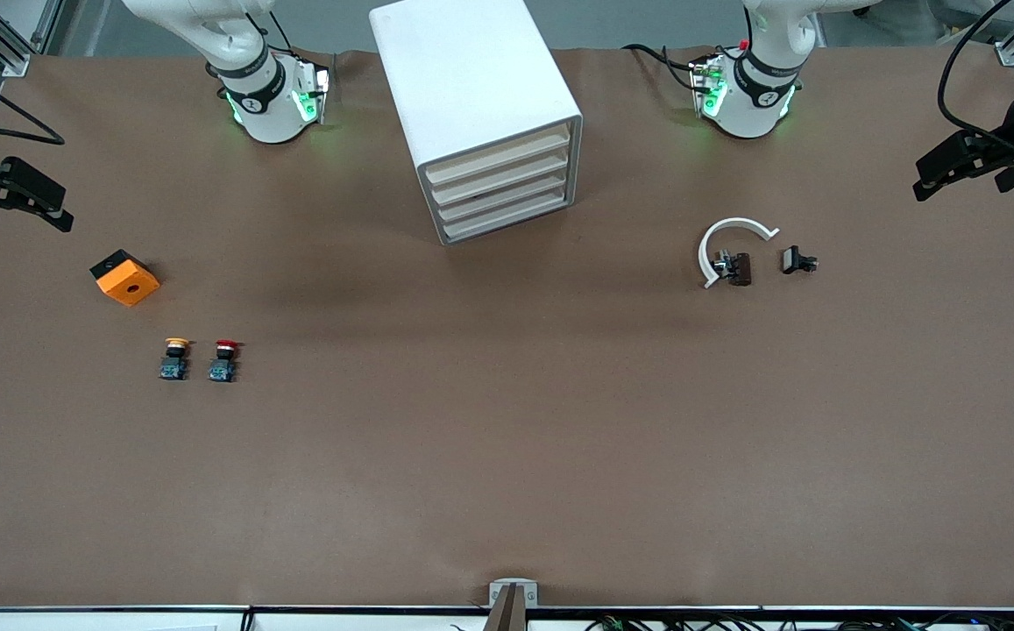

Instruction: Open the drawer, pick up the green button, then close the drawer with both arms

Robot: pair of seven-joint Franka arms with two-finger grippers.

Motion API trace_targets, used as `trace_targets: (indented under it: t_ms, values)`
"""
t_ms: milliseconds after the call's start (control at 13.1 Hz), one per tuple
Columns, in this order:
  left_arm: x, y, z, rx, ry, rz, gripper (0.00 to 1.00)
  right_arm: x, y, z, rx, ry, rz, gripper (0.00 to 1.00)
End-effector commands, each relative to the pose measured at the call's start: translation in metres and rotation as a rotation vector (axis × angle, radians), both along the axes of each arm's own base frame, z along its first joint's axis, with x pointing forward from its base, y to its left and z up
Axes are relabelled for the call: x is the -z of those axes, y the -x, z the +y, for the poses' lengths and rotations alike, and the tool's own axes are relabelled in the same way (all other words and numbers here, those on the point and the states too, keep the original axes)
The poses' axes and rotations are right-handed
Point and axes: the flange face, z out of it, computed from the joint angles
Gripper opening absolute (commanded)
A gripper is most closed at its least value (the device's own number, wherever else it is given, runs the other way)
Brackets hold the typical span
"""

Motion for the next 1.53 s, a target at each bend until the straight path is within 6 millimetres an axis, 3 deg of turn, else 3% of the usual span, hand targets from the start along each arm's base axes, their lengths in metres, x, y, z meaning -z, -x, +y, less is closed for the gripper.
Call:
trace_targets:
  t_ms: [0,612,765,1454]
  values:
    - [-0.005,-0.002,0.001,0.013,-0.010,-0.007,1.00,-0.005,-0.003,0.002,-0.010,0.016,-0.002,1.00]
    - [-0.004,-0.003,0.003,0.021,-0.011,-0.003,1.00,-0.005,-0.003,0.003,-0.011,0.014,-0.004,1.00]
    - [0.007,-0.011,0.003,0.020,0.001,0.018,1.00,-0.005,-0.003,0.004,-0.013,0.013,-0.004,1.00]
    - [0.002,-0.015,0.005,0.006,-0.012,0.004,1.00,-0.004,-0.004,0.033,-0.061,0.011,-0.006,1.00]
